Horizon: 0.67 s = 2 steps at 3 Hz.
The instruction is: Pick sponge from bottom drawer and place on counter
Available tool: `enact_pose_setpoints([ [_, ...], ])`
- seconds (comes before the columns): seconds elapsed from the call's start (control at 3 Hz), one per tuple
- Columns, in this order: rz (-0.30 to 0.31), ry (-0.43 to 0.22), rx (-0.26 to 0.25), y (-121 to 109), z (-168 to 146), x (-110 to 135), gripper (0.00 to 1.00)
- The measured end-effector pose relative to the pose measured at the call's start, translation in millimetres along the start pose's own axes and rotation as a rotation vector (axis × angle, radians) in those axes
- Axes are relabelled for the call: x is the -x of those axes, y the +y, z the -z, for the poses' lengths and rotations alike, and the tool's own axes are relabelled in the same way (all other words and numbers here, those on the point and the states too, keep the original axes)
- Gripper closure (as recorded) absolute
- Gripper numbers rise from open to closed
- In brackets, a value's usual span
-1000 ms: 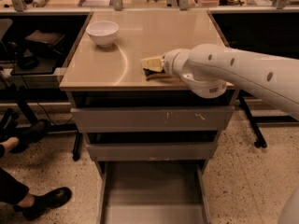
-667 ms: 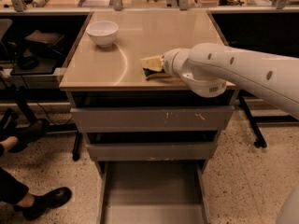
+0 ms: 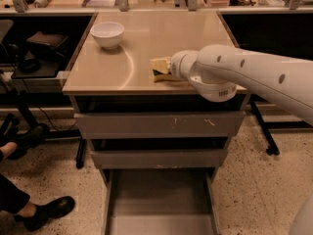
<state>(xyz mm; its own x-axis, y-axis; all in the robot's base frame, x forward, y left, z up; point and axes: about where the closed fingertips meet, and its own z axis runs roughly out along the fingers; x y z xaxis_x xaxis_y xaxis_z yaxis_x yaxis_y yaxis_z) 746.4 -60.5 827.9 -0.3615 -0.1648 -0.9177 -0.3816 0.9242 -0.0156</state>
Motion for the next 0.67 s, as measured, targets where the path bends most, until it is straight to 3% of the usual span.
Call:
enact_pose_setpoints([
  [0.33, 0.0, 0.0, 0.0, 0.0, 0.0, 0.0, 0.0],
  [0.67, 0.0, 0.0, 0.0, 0.0, 0.0, 0.0, 0.0],
])
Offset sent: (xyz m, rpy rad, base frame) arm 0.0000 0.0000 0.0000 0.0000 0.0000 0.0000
